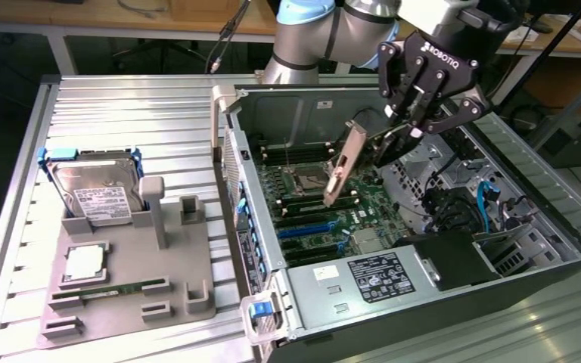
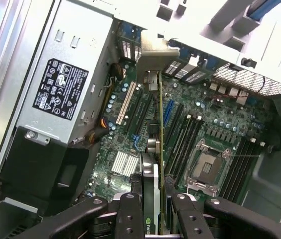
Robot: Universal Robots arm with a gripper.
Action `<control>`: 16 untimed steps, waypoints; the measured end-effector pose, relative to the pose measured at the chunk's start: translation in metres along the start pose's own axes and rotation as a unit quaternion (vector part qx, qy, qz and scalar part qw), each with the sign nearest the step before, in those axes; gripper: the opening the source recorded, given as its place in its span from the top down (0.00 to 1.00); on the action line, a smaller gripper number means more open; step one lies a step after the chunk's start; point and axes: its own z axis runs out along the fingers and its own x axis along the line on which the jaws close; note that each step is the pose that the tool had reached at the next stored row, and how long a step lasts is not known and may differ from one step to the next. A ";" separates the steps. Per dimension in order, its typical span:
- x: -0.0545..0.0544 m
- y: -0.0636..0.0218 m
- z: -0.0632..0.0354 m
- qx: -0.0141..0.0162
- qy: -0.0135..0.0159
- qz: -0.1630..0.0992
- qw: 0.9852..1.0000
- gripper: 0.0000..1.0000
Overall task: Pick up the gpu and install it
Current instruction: 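Insert the gpu into the slot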
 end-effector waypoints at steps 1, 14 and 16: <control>0.000 0.0000 0.0000 0.000 0.000 -0.006 1.000 0.73; 0.000 0.0000 0.0000 -0.002 0.004 -0.106 0.994 0.73; 0.000 0.0000 0.0000 -0.002 0.005 -0.119 0.993 0.73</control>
